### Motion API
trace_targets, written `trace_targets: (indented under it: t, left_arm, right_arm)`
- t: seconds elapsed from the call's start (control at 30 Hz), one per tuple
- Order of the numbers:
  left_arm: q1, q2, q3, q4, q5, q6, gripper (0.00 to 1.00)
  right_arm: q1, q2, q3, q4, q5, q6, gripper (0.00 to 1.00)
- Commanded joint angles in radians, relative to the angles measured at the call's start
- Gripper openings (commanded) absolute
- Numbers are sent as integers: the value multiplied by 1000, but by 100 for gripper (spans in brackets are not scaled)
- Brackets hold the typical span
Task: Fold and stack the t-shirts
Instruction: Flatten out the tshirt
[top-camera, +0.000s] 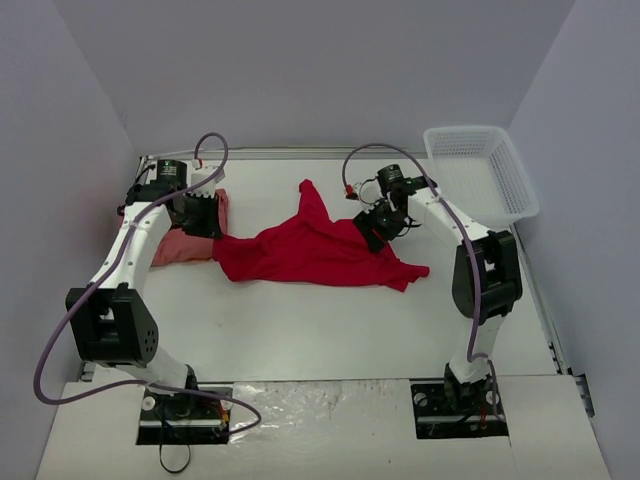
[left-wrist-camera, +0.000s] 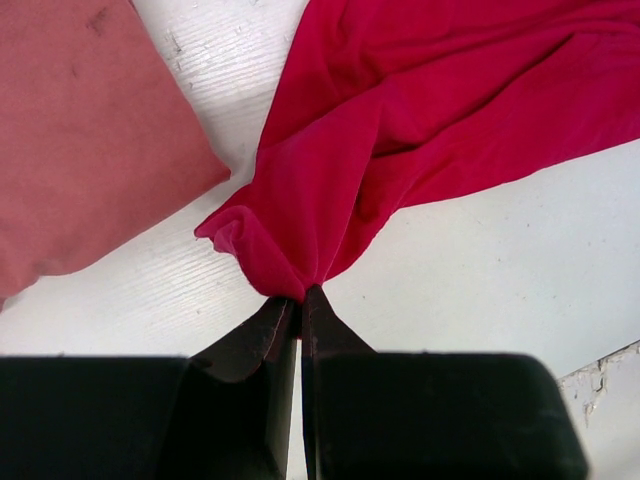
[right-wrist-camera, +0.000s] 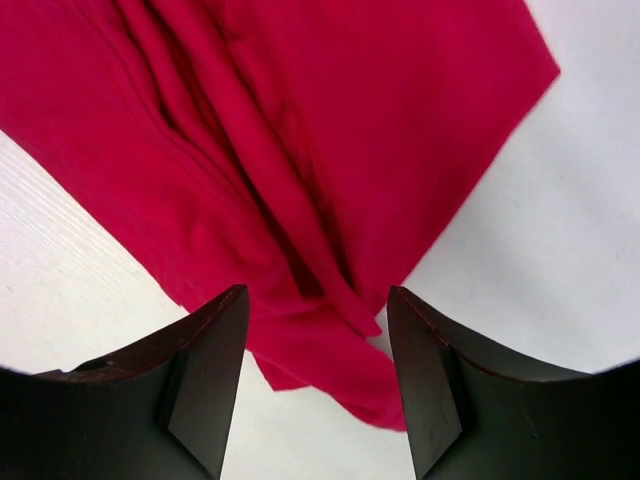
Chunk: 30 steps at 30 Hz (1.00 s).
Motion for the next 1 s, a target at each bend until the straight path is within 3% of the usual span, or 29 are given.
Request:
trace_targets:
  t: [0.0,0.37,0.83,0.9,0.97]
  left_arm:
    - [0,-22,15,3,-3,18,2]
    - [2,0,13,3,-33,24,2]
    - [0,31,24,-6,-30,30,2]
    - [2,38,28,-8,-30,29,2]
    - [2,41,31,-11,-26,30,2]
  right_arm:
    - [36,42,65,-26,-44,-6,54]
    - [238,197,303,-41,-18,-51,54]
    - [277,321,328,-38,-28,-66,42]
    - [277,326,325,-38,-24,-64,35]
    - [277,324,320,-38,-15,-63,21]
